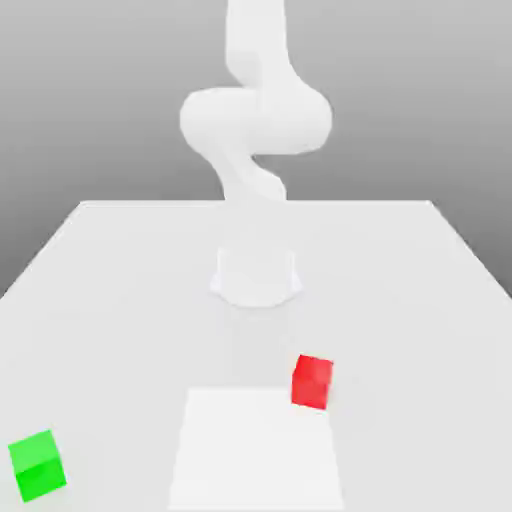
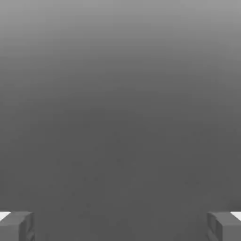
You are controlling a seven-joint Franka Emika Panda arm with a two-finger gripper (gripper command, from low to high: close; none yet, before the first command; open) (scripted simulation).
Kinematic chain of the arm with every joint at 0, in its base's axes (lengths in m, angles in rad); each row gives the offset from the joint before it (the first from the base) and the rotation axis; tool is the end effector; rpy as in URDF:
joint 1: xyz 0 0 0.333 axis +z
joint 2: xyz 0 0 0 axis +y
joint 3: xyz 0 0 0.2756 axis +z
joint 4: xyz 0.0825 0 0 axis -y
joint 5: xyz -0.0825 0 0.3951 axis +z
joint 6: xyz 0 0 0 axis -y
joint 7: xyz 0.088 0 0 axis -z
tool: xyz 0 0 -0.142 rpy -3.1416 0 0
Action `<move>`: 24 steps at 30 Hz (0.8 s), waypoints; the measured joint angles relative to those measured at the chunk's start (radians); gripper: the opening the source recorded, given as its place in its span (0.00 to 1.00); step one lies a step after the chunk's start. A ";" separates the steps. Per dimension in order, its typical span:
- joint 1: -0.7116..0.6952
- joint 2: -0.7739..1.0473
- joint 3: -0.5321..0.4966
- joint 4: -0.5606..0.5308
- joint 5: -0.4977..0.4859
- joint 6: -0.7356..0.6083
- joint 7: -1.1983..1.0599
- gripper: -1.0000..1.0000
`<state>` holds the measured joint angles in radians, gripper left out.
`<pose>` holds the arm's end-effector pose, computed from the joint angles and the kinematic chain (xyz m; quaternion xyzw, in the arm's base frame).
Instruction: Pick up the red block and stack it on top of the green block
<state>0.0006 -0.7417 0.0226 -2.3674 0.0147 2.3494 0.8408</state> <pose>0.4335 0.0122 0.6044 -0.8570 0.3746 -0.3220 0.1469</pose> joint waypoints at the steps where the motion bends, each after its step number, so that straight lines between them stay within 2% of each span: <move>1: 0.001 0.029 0.011 -0.032 0.007 0.024 0.020 0.50; 16: 0.020 0.503 0.205 -0.529 0.088 0.408 0.360 0.50; 19: 0.002 0.707 0.220 -0.566 -0.003 0.565 0.479 0.50; 23: 0.104 0.873 0.081 -0.552 -0.161 0.701 0.600 0.50; 24: 0.131 0.903 0.050 -0.548 -0.181 0.727 0.614 0.00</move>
<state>0.1312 0.1613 0.0728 -2.9155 -0.1661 3.0760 1.4551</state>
